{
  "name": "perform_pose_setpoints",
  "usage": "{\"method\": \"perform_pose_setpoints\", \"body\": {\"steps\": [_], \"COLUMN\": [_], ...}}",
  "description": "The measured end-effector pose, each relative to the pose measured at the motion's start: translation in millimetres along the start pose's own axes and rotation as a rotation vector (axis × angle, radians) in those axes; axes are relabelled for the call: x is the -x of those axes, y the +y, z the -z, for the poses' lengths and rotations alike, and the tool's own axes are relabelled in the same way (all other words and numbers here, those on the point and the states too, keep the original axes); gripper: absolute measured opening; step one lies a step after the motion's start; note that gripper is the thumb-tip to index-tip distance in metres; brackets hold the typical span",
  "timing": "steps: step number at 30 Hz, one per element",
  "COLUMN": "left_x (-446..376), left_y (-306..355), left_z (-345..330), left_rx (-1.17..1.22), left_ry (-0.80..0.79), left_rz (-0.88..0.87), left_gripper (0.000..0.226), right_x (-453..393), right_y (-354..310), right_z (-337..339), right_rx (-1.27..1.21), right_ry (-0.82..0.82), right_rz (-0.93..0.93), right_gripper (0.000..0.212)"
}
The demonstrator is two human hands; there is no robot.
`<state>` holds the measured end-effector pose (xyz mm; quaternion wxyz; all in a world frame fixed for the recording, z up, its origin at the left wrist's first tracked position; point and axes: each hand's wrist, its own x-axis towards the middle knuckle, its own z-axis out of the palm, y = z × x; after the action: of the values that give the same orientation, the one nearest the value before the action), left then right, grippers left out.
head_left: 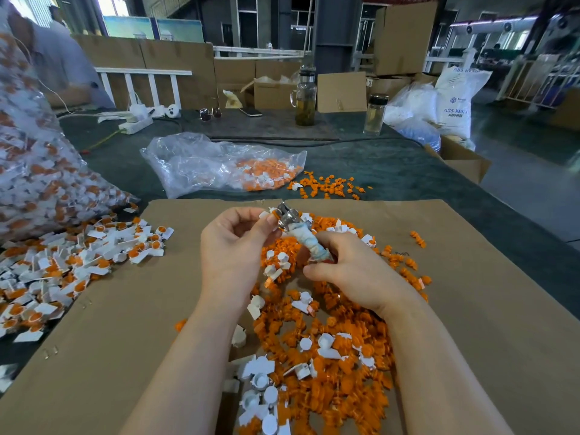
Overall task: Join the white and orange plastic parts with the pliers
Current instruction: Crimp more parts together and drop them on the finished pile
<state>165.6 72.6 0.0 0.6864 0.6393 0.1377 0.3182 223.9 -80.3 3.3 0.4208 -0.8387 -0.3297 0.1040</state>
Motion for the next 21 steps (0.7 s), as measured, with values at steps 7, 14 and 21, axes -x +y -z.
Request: {"method": "perform_pose_setpoints", "body": {"steps": [7, 14, 21], "left_x": [-0.8, -1.3, -4.3], "left_y": [-0.1, -1.4, -4.0], "left_z": [1.8, 5.2, 5.7], "left_rx": [0.032, 0.048, 0.046], "left_ry": [-0.037, -0.048, -0.040], "left_rz": [-0.004, 0.001, 0.023], "left_gripper": [0.003, 0.004, 0.005], "right_x": [0.1, -0.2, -1.5], "right_y": [-0.4, -3.0, -3.3], "right_z": [1.1, -3.9, -5.2], "right_rx": [0.049, 0.063, 0.123], "right_ry": [-0.027, -0.020, 0.006], "right_rz": [-0.001, 0.009, 0.017], "right_gripper": [0.016, 0.031, 0.028]}}
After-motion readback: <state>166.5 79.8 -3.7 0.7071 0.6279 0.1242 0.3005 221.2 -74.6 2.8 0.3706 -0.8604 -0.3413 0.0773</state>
